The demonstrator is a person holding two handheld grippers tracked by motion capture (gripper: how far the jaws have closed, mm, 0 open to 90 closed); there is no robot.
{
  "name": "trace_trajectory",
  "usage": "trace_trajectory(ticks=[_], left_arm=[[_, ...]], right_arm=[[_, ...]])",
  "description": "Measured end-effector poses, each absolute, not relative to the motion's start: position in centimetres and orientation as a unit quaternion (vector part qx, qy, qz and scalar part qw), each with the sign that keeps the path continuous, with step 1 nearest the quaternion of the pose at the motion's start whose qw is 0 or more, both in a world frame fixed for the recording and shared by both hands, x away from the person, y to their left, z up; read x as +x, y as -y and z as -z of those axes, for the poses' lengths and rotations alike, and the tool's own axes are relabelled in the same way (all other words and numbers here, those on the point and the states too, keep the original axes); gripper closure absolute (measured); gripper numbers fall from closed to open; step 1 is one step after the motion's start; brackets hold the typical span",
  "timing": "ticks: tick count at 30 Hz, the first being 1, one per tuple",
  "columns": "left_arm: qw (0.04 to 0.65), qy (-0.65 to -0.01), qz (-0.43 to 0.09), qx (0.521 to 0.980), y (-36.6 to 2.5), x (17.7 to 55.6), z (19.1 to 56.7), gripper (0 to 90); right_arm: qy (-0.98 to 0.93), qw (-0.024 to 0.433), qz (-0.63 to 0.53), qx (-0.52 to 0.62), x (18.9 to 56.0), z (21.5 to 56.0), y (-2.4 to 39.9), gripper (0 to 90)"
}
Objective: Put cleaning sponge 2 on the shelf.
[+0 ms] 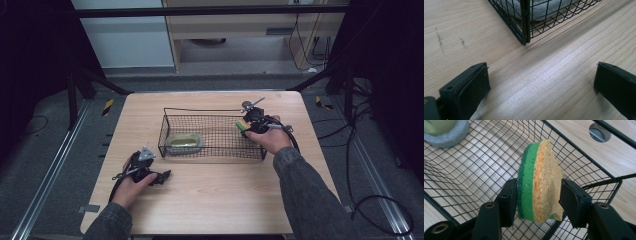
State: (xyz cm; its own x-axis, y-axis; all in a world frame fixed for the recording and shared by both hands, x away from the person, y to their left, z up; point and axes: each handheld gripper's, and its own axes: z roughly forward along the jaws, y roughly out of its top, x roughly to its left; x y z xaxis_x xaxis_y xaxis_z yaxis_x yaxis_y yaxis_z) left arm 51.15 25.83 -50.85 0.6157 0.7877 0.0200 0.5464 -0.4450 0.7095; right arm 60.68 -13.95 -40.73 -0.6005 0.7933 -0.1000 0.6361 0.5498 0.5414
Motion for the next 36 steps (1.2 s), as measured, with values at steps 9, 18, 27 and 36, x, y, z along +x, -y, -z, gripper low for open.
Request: trace_trajectory(ticks=[9, 18, 27, 36], left_arm=[[0.341, -0.401, -0.177, 0.832, -25.8, 51.2, 50.9, 0.0], [0.341, -0.401, -0.177, 0.832, -25.8, 51.2, 50.8, 0.0], [0.341, -0.401, -0.177, 0.832, -25.8, 51.2, 50.8, 0.0], [0.341, -0.401, -0.177, 0.832, -25.8, 51.2, 50.8, 0.0]], right_arm=[[-0.864, 0.162, -0.243, 0.411, 60.1, 40.3, 13.7, 37.1], [-0.863, 0.167, -0.247, 0.407, 59.6, 39.6, 14.1, 32.5], [-0.853, 0.173, -0.27, 0.413, 58.9, 39.1, 15.2, 20.6], [-0.829, 0.184, -0.301, 0.435, 58.1, 38.7, 16.9, 9.3]])
